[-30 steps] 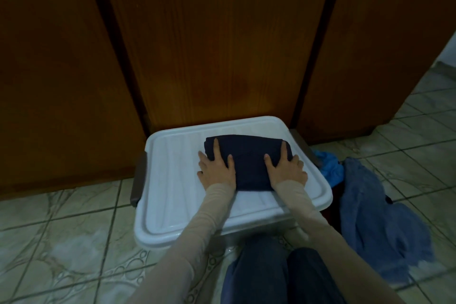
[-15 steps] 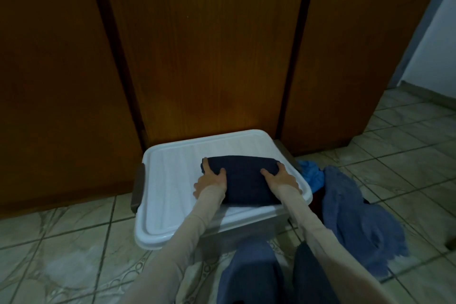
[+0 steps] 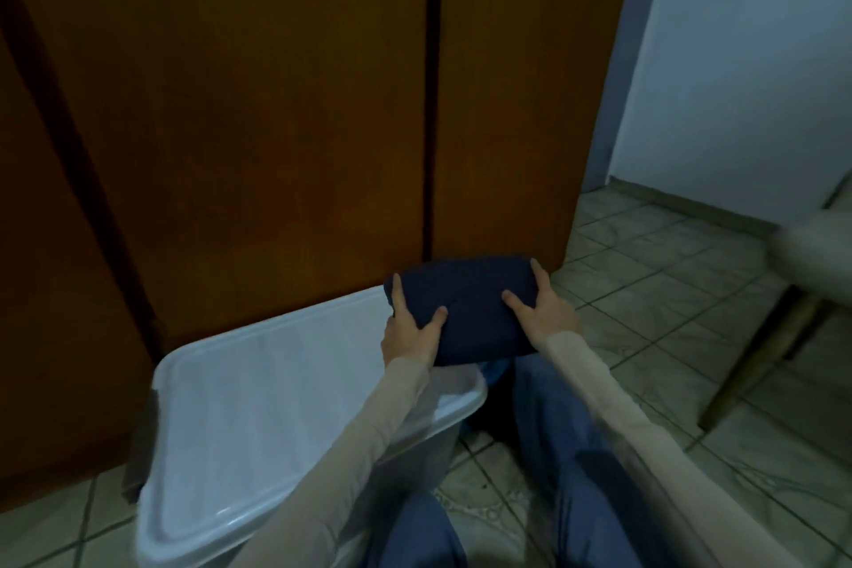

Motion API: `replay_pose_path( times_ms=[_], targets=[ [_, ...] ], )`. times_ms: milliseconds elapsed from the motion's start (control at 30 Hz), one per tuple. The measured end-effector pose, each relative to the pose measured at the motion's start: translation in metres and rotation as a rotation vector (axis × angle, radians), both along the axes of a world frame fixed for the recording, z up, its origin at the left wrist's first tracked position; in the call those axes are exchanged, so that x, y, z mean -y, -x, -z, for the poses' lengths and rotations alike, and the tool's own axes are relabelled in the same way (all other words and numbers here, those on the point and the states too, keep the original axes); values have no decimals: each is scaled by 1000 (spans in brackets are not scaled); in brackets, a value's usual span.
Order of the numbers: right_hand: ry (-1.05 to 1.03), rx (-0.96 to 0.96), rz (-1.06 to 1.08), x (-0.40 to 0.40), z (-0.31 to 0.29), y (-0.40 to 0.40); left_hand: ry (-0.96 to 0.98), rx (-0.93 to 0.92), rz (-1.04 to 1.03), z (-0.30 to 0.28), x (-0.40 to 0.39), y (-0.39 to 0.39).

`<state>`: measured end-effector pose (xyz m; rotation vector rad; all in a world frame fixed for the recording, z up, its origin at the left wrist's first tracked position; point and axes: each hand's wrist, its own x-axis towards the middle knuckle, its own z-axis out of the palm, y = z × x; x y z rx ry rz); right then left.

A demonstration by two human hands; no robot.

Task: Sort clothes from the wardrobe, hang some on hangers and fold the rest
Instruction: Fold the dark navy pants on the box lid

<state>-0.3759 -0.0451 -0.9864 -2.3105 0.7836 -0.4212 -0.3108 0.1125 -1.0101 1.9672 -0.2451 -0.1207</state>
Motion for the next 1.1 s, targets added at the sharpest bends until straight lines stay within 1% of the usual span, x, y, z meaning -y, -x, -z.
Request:
replay_pose_path(
  times_ms=[133, 300, 433, 600, 733, 833, 933, 1033, 1100],
  targets=[
    [71, 97, 107, 52, -30, 38, 112, 57, 155, -28, 61, 15],
    [148, 127, 287, 120, -58, 103, 131, 108, 368, -68, 151, 49],
    [187, 173, 432, 178, -85, 162, 187, 216, 548, -103, 227, 88],
    [260, 258, 535, 242, -130, 230, 356, 263, 663, -144, 316, 140],
    [353, 320, 617, 294, -168, 280, 436, 289, 739, -177, 382, 183],
    [387, 298, 744, 329, -185, 317, 400, 306, 804, -192, 430, 217],
    [383, 252, 866, 355, -181, 350, 329, 329, 856, -196, 474, 248],
    [326, 231, 946, 376, -167, 376, 271, 293, 927, -186, 509, 275],
    [284, 178, 1001, 386, -155, 389, 196, 260, 965, -170, 526, 290]
  ],
)
